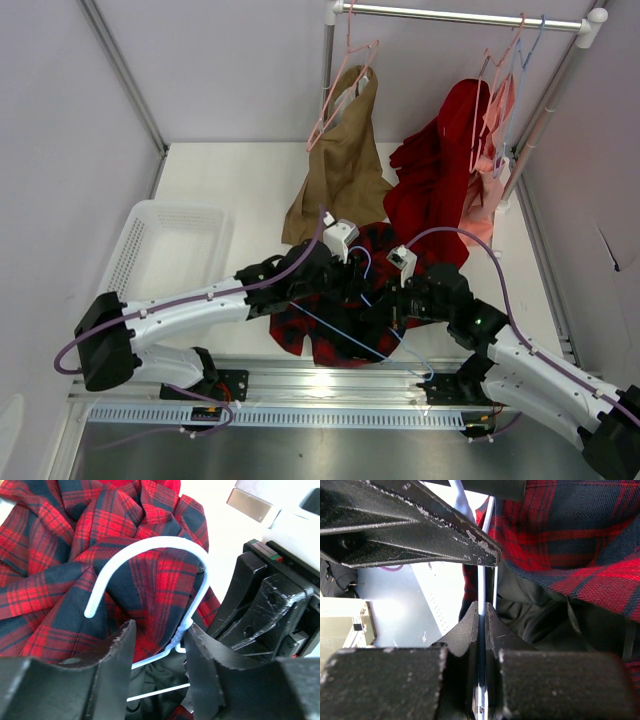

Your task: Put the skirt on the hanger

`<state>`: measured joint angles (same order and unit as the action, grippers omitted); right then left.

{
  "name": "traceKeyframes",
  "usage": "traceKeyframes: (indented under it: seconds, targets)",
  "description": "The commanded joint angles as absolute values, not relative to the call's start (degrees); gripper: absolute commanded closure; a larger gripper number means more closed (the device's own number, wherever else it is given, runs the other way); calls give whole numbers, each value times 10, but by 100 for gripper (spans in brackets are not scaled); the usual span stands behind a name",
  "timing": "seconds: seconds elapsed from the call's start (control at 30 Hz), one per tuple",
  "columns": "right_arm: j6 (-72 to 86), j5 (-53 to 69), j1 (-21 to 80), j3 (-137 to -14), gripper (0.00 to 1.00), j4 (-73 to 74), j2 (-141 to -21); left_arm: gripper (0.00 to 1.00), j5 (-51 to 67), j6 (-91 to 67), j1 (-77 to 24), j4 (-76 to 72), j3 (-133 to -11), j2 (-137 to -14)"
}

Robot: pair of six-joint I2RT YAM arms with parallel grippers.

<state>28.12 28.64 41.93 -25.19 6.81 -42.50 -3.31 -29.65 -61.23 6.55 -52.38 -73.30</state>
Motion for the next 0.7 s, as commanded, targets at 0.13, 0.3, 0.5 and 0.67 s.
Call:
traceKeyframes:
  seconds: [0.13, 0.3, 0.5, 0.67]
  targets:
    - [260, 273, 423, -276, 100, 64, -429, 59, -31, -307, -619, 39, -555, -748]
    - [258, 271, 423, -275, 100, 64, -431, 69, -25, -308, -620, 39, -560, -753]
    - [259, 257, 424, -283, 100, 71, -433, 100, -38, -300, -621, 61, -568, -753]
    - [260, 219, 425, -307, 75, 120, -426, 100, -72, -287, -621, 79, -573, -747]
